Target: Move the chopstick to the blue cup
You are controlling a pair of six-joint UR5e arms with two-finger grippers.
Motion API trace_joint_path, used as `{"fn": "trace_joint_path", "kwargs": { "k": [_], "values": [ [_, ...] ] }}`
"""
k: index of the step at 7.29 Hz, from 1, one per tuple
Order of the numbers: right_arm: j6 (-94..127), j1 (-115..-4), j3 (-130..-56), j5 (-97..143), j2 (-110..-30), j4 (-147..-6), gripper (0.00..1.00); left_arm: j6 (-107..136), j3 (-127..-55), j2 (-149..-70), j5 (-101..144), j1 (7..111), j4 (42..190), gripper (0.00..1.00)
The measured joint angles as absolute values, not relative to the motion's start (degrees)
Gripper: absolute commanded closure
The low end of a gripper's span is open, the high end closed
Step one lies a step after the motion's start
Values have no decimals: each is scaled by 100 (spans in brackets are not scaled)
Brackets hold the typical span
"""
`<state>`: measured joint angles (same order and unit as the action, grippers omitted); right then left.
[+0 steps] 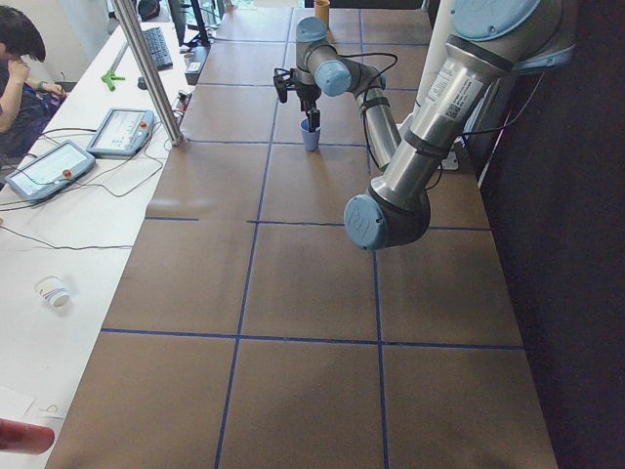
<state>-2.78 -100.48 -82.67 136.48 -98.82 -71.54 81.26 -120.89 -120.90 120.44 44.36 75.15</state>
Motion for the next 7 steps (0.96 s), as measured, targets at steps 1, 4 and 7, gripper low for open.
{"fn": "trace_joint_path", "kwargs": {
  "k": [1, 4, 7],
  "values": [
    [-84, -10061, -7909, 13640, -9834, -6590, 1, 8118, -12144, -12019, 12042, 4492, 7510, 0],
    [244, -10066, -7577, 13467, -9592, -6086, 9, 8112, -12219, -11870, 12041, 4540, 7508, 0],
    [285, -10064, -7551, 13313, -9489, -6062, 54, 8112, -12225, -11856, 12033, 4533, 7506, 0]
  ]
}}
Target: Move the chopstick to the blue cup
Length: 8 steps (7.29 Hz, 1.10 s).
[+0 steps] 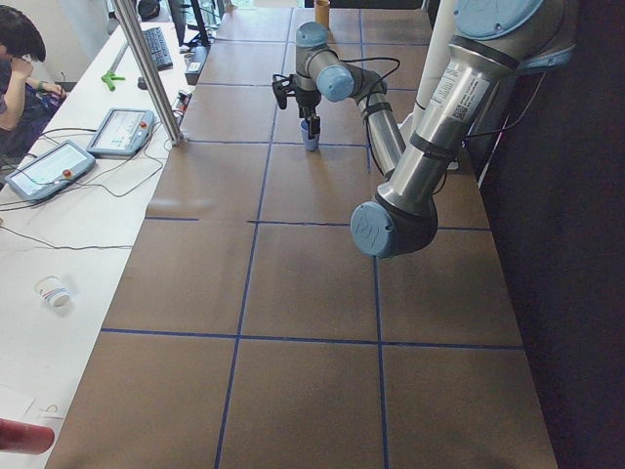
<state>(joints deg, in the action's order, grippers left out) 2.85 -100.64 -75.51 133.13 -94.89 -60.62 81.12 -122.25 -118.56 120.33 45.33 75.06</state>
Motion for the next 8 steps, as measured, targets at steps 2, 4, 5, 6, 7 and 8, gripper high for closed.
{"fn": "trace_joint_path", "kwargs": {
  "k": [2, 4, 5, 6, 7, 8],
  "values": [
    [289, -10064, -7549, 13300, -9484, -6064, 98, 8118, -12215, -11856, 12024, 4518, 7508, 0],
    [405, -10064, -7582, 13310, -9460, -6058, 100, 8126, -12196, -11862, 12016, 4505, 7514, 0],
    [535, -10063, -7628, 13366, -9381, -6069, 100, 8129, -12185, -11864, 12019, 4499, 7517, 0],
    [687, -10117, -7688, 13505, -9262, -6094, 100, 8129, -12173, -11865, 12024, 4492, 7521, 0],
    [781, -10243, -7831, 13633, -9209, -6115, 100, 8130, -12168, -11865, 12027, 4487, 7522, 0],
    [800, -10375, -8079, 13687, -9223, -6139, 100, 8130, -12166, -11864, 12030, 4485, 7523, 0]
  ]
}}
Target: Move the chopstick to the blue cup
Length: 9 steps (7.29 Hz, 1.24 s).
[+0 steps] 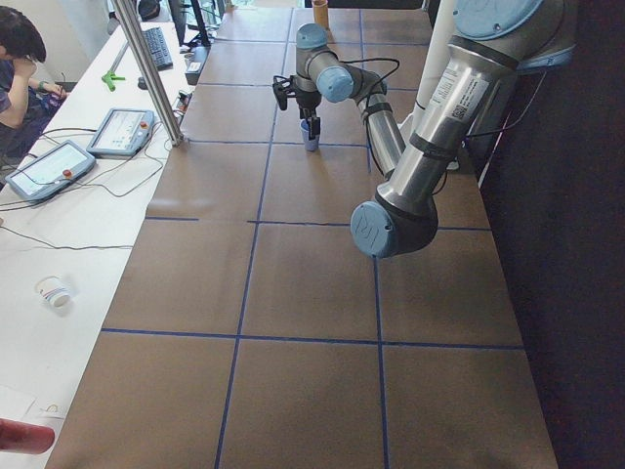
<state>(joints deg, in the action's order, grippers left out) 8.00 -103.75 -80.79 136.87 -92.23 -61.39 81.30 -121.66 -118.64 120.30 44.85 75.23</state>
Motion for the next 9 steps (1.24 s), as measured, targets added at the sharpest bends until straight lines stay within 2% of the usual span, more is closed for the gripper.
{"fn": "trace_joint_path", "kwargs": {
  "k": [6, 8, 9],
  "values": [
    [512, -10635, -9387, 13729, -9337, -6743, 100, 8113, -12185, -11848, 12032, 4497, 7518, 0],
    [508, -10532, -10462, 13686, -9168, -8265, 100, 8097, -12217, -11793, 12038, 4521, 7511, 0],
    [550, -10327, -11095, 13612, -8806, -9373, 100, 7909, -12255, -11663, 12040, 4579, 7508, 0]
  ]
}}
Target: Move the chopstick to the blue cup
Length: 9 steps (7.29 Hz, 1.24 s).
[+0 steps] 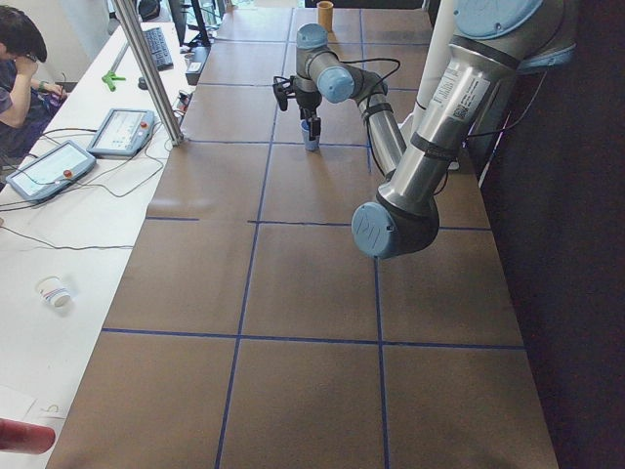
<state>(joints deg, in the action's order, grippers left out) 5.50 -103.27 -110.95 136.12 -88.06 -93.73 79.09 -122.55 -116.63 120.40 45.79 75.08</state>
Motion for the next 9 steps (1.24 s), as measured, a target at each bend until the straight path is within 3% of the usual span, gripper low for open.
{"fn": "trace_joint_path", "kwargs": {
  "k": [3, 6, 9],
  "values": [
    [2052, -8829, -11741, 13515, -7086, -11007, 100, 6343, -12275, -11114, 12043, 5095, 7492, 0],
    [4868, -6608, -11771, 12834, -5364, -11113, 100, 4486, -12238, -10425, 12104, 5899, 7494, 0],
    [6331, -4699, -11466, 11245, -4041, -11082, 100, 2534, -11792, -9930, 12497, 7010, 7503, 0]
  ]
}}
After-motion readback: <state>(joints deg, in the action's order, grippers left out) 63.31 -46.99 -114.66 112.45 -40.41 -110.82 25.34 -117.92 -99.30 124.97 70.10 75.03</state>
